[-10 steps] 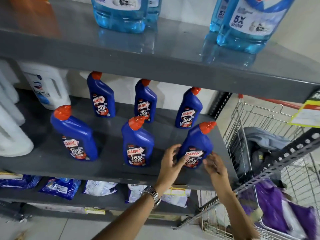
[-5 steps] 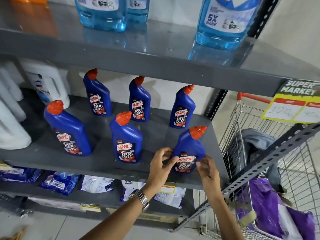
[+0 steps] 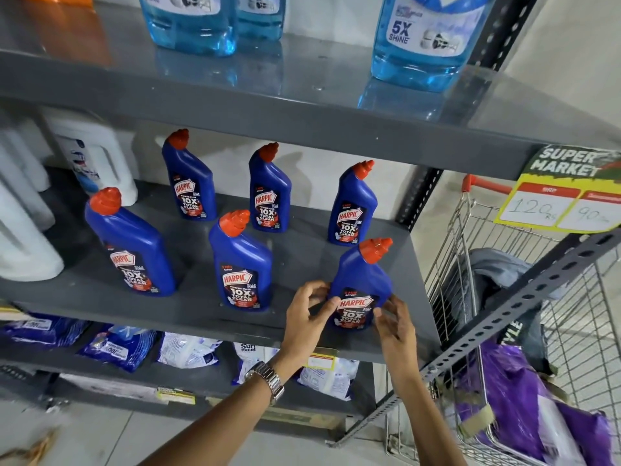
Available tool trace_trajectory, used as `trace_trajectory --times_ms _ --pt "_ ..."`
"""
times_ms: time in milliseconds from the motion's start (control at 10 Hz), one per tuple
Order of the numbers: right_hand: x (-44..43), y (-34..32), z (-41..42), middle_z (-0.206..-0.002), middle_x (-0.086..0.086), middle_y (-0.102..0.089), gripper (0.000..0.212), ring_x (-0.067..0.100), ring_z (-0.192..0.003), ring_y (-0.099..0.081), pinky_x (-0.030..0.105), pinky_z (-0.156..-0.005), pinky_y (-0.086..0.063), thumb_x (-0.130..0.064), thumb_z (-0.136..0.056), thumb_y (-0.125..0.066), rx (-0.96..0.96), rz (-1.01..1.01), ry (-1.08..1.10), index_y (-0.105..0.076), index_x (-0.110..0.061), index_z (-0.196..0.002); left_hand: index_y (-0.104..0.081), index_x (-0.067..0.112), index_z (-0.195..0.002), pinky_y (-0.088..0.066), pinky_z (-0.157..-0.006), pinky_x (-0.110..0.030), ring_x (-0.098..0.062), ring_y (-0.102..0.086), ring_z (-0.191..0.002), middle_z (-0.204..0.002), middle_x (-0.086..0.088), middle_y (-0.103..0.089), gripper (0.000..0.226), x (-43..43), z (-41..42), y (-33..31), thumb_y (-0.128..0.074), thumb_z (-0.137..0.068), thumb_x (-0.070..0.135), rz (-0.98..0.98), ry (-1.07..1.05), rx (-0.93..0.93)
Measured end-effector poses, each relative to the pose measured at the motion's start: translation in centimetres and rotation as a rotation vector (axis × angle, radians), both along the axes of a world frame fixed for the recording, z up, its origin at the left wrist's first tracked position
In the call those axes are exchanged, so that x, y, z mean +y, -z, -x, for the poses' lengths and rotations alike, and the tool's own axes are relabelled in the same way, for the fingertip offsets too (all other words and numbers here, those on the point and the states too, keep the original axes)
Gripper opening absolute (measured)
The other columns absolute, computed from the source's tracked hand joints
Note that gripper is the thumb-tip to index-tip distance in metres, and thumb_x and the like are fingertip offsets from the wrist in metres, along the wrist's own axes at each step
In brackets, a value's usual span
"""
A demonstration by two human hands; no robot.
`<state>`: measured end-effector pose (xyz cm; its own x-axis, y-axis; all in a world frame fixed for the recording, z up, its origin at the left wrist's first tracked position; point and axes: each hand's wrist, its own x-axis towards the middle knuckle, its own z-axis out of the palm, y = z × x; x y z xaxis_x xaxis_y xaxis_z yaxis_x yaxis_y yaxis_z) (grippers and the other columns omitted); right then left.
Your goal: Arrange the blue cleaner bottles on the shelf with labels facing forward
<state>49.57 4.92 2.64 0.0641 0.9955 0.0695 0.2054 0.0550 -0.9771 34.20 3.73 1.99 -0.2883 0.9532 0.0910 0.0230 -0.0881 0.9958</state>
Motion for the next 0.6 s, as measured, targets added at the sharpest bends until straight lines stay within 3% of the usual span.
trace_trajectory --times_ms 200,400,500,600 --pt "-0.2 1.0 0.0 -0.110 -0.004 -0.063 0.032 0.021 -0.107 -0.059 0.050 -0.097 -0.047 -0.004 -0.091 -0.048 0.023 0.017 0.053 -0.051 -0.022 -0.118 -0.054 0.020 -0.107 -0.049 -0.080 -0.011 -0.006 -0.061 -0.102 -0.113 -0.004 -0.063 0.025 -0.2 -0.1 -0.1 -0.064 -0.084 0.020 0.005 0.015 0.000" --pt "-0.4 1.2 0.4 -0.108 -0.005 -0.063 0.034 0.013 -0.104 -0.059 0.052 -0.097 -0.047 -0.002 -0.090 -0.050 0.043 0.017 0.086 -0.051 -0.013 -0.122 -0.052 0.033 -0.099 -0.048 -0.078 -0.009 0.004 -0.060 -0.098 -0.114 -0.004 -0.062 0.024 -0.3 -0.2 -0.7 -0.065 -0.083 0.020 -0.009 0.019 0.007" --pt "-0.3 1.2 0.2 -0.110 -0.001 -0.064 0.034 0.019 -0.107 -0.059 0.051 -0.099 -0.047 0.001 -0.089 -0.050 0.066 0.032 0.085 -0.053 -0.014 -0.120 -0.051 0.035 -0.101 -0.048 -0.078 -0.008 0.003 -0.058 -0.102 -0.118 -0.005 -0.060 0.027 -0.6 0.0 -0.7 -0.064 -0.084 0.018 -0.027 0.024 0.012" --pt "-1.3 1.0 0.0 -0.105 -0.003 -0.064 0.031 0.029 -0.111 -0.059 0.050 -0.098 -0.046 0.001 -0.088 -0.052 0.126 -0.007 0.256 -0.057 -0.021 -0.110 -0.052 0.036 -0.107 -0.050 -0.092 -0.023 0.006 -0.051 -0.111 -0.121 0.003 -0.057 0.030 -2.7 0.0 -0.5 -0.062 -0.085 0.017 -0.049 0.014 -0.014"
